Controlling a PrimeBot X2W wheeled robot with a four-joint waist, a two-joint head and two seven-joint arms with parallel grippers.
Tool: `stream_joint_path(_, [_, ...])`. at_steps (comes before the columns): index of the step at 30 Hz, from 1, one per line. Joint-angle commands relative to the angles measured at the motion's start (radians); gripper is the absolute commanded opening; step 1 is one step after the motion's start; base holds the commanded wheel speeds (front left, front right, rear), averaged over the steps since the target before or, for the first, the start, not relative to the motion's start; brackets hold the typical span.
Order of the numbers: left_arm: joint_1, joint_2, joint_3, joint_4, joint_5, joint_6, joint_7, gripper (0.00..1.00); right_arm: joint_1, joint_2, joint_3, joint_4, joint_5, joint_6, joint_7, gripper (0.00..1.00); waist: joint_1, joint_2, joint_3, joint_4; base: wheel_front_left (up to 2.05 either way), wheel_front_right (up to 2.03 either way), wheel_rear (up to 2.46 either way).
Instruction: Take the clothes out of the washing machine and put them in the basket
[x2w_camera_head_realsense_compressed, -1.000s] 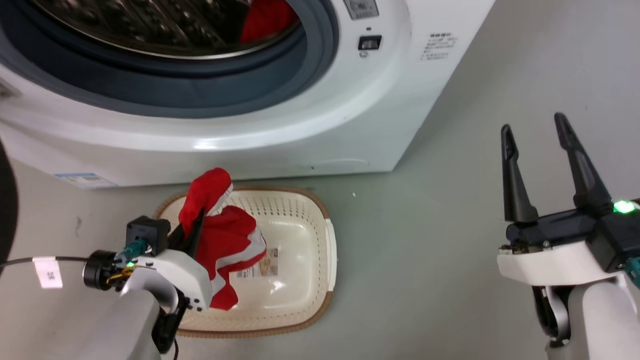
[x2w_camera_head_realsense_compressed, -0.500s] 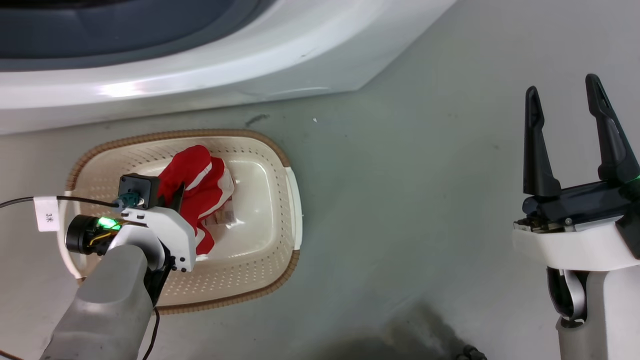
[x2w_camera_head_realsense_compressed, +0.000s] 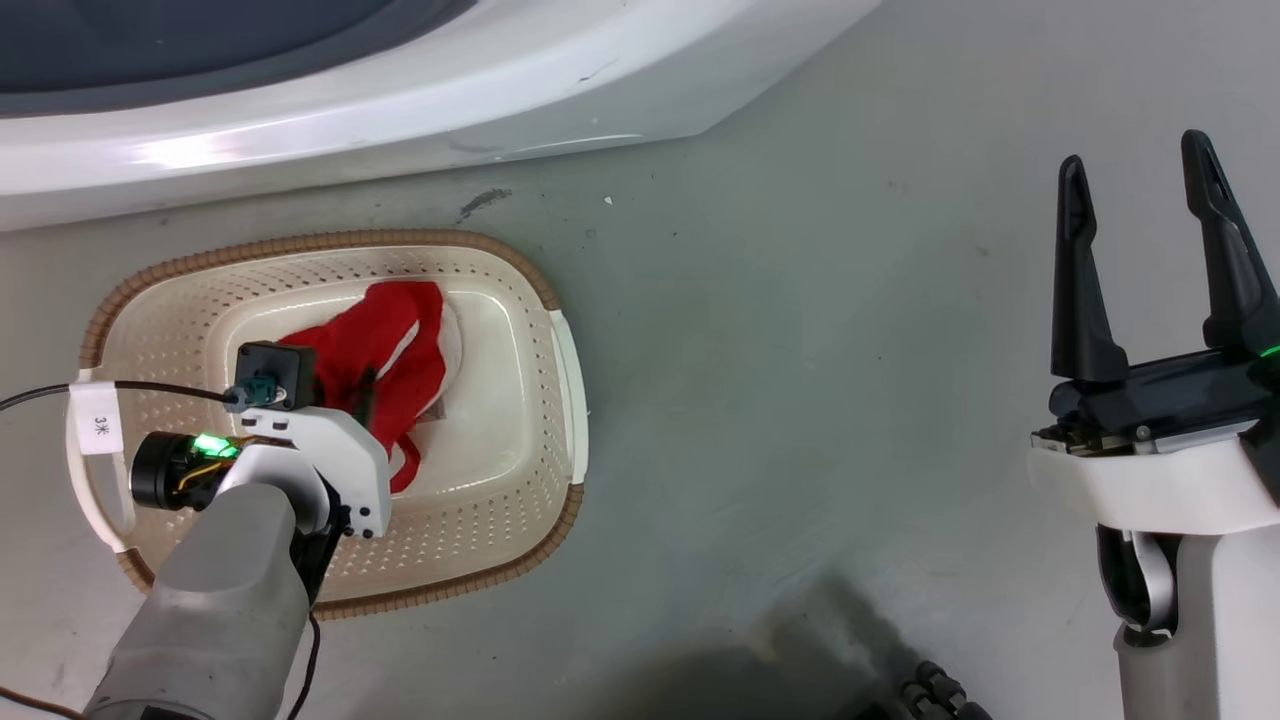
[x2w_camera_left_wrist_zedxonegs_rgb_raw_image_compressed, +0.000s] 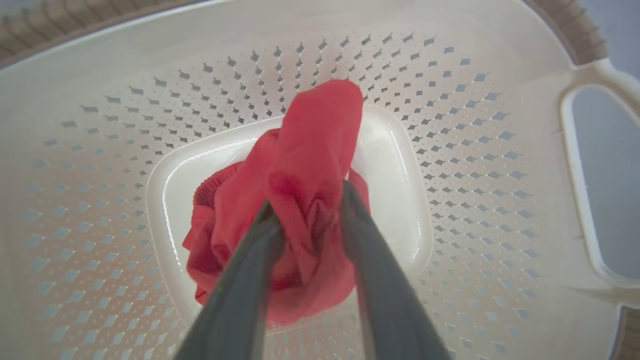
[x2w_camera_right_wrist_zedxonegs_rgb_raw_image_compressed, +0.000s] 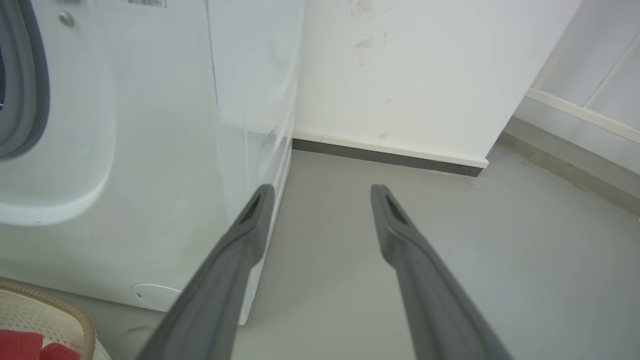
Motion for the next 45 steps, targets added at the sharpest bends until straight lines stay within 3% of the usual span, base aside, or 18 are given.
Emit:
stream_joint_path(1, [0.0, -0.002, 0.005, 0.0, -0.005, 0.004, -0.004, 1.0, -0.009, 0.002, -0.001, 0.001, -0.003, -0.001, -0.002, 1.0, -0.0002, 0.0, -0.006, 0.004, 0.0, 0.0, 0.0])
stream_joint_path(21, [0.227, -0.033, 0.167, -0.269, 0.031, 0.006, -0.003, 1.0, 0.048, 0.002, 0.01, 0.066, -0.024, -0.001, -0.002, 1.0, -0.0002, 0.0, -0.257, 0.066, 0.0, 0.0, 0.0])
stream_joint_path(32, [0.395, -0.056, 0.363, -0.604, 0.142, 0.019, -0.003, 1.0, 0.085, 0.002, 0.016, 0.082, -0.016, -0.001, -0.002, 1.0, -0.0002, 0.0, -0.346, 0.076, 0.0, 0.0, 0.0])
stream_joint_path(38, [0.397, -0.06, 0.425, -0.709, 0.162, 0.011, -0.003, 1.0, 0.081, 0.002, 0.014, 0.076, 0.015, -0.001, -0.002, 1.0, -0.0002, 0.0, -0.337, 0.056, 0.0, 0.0, 0.0])
stream_joint_path(45, [0.265, -0.002, 0.426, -0.804, 0.158, -0.001, 0.01, 1.0, 0.064, 0.002, 0.011, 0.064, 0.037, -0.001, -0.002, 1.0, -0.0002, 0.0, -0.266, 0.022, 0.0, 0.0, 0.0])
